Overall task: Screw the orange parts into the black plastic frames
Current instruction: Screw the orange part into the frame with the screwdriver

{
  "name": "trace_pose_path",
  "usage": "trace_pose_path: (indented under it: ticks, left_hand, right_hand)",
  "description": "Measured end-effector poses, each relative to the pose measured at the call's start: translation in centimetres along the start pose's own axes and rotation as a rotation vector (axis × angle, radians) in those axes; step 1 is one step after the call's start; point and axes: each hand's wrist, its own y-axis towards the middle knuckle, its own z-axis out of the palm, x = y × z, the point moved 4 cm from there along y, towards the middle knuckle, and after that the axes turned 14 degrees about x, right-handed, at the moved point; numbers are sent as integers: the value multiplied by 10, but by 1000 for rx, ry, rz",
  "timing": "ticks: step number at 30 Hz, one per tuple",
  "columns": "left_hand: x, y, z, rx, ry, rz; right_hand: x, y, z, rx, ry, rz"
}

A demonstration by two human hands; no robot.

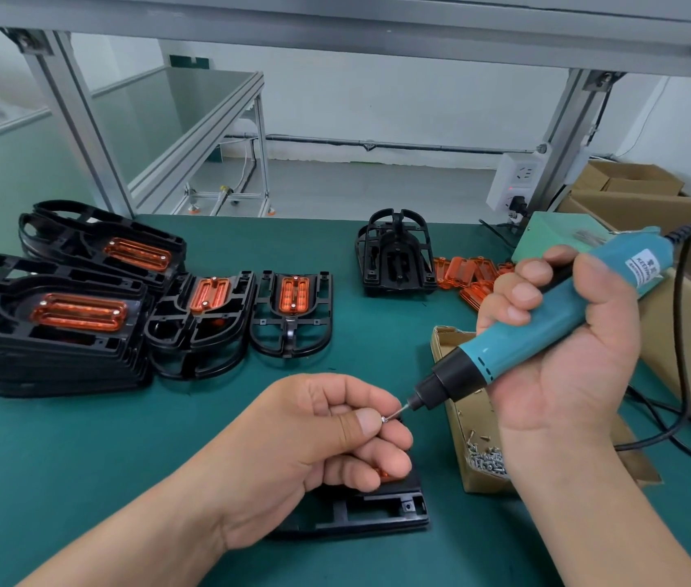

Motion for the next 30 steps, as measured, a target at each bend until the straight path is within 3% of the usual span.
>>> trace_pose_path:
  ticks: [30]
  left_hand:
    - [-1, -1, 0, -10, 28, 12]
  right_hand:
    - [-4, -2, -5, -42, 4, -5]
